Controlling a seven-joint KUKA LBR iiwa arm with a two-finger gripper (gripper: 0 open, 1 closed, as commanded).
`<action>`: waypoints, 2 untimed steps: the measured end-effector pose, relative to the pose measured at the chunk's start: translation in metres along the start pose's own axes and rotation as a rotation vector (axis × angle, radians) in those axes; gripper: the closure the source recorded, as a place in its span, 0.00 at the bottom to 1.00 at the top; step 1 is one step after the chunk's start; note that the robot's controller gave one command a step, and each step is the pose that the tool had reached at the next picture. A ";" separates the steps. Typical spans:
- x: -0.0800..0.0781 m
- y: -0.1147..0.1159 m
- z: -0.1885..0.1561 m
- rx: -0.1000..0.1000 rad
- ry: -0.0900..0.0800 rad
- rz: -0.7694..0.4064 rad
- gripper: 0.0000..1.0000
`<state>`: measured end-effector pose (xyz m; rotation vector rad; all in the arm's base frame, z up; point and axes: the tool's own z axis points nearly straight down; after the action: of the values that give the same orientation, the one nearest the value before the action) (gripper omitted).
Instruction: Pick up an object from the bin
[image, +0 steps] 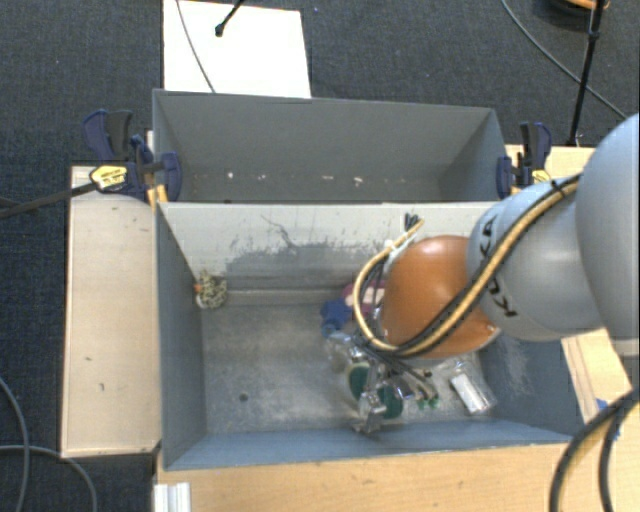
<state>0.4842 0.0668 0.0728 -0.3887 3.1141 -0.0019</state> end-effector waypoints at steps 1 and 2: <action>-0.037 -0.011 -0.048 -0.002 -0.003 0.186 0.00; -0.032 -0.023 -0.041 -0.002 0.003 -0.044 0.00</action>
Offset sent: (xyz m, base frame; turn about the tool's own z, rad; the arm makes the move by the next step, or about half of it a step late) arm 0.0367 -0.0015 0.0468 0.1850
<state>0.5209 0.0529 0.1139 -0.4574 3.1075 0.0004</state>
